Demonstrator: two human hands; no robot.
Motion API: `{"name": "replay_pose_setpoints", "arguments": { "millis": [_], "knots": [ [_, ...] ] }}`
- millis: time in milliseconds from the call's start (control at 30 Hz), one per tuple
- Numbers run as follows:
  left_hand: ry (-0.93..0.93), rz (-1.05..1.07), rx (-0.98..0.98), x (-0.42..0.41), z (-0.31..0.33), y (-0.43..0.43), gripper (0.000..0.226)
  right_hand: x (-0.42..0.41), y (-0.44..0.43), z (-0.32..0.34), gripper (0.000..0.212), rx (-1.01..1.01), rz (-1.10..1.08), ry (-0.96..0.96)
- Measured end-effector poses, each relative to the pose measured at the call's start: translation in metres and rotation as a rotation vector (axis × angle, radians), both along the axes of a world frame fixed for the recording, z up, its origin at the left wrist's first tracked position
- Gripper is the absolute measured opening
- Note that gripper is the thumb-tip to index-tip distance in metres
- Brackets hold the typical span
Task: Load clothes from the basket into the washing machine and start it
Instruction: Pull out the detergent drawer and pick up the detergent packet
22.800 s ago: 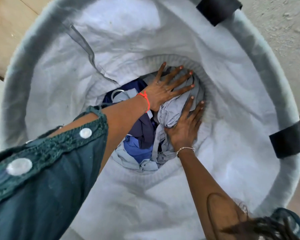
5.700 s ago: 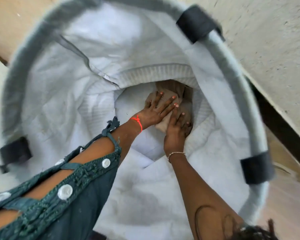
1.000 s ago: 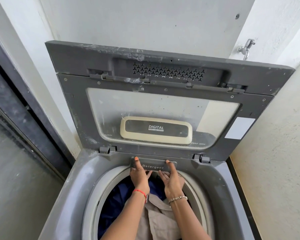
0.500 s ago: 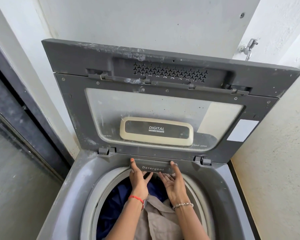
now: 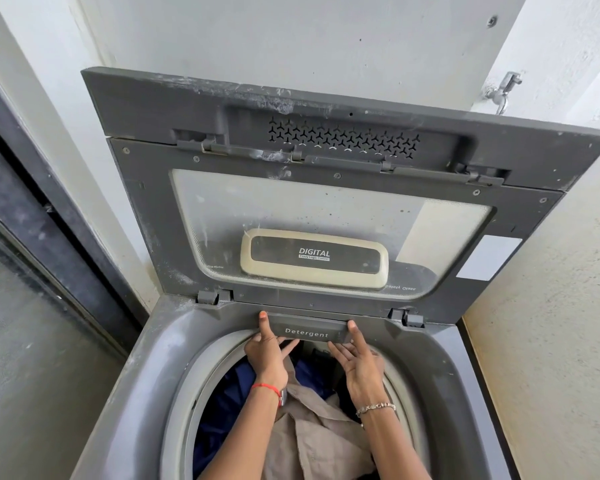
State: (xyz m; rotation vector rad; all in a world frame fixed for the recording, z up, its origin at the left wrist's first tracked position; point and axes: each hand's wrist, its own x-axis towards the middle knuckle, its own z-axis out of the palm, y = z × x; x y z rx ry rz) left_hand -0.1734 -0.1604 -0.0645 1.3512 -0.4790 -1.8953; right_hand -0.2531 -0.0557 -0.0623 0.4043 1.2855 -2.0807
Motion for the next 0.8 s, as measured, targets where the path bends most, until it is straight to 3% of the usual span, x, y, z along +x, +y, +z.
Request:
{"name": "replay_pose_setpoints", "arguments": {
  "millis": [633,800],
  "knots": [
    [-0.026,-0.069,-0.027,0.039,0.001,0.028,0.029,0.034,0.029,-0.007,0.011,0.010,0.032,-0.020],
    [-0.052,-0.101,0.018,0.042,-0.004,0.036,0.039,0.028,0.035,-0.007,0.024,0.075,0.052,-0.075]
  ]
}}
